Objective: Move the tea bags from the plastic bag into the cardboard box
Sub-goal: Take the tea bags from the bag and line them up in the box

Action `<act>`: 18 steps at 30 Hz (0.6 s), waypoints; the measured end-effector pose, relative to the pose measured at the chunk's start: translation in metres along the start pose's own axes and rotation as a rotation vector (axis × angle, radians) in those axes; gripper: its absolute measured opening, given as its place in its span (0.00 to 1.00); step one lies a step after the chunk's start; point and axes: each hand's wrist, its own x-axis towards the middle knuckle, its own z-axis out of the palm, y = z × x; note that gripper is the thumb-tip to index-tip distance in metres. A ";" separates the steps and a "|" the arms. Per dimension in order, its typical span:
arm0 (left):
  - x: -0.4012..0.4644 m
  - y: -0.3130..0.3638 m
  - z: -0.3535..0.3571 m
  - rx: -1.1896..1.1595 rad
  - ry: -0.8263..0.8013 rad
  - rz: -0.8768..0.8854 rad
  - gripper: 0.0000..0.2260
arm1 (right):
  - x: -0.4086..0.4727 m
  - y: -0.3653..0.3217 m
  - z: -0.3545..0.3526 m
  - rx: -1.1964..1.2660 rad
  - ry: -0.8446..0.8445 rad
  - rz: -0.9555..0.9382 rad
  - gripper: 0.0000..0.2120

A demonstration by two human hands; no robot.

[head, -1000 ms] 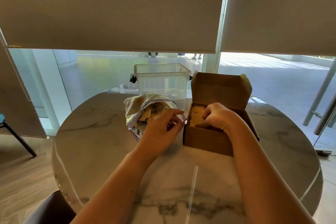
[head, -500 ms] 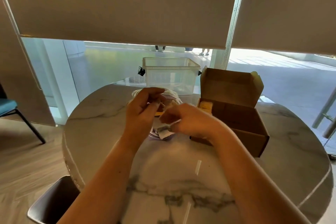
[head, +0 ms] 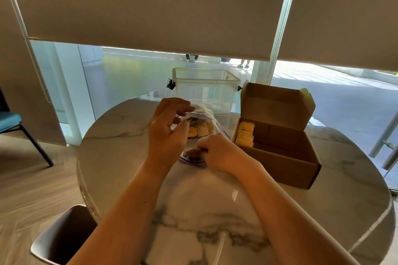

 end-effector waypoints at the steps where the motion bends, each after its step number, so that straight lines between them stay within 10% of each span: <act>1: 0.000 -0.002 0.000 0.027 -0.007 0.018 0.15 | -0.002 0.001 -0.003 0.074 0.037 -0.009 0.11; 18: -0.010 0.005 0.015 0.044 -0.245 0.034 0.08 | -0.034 0.063 -0.065 1.288 0.653 0.307 0.06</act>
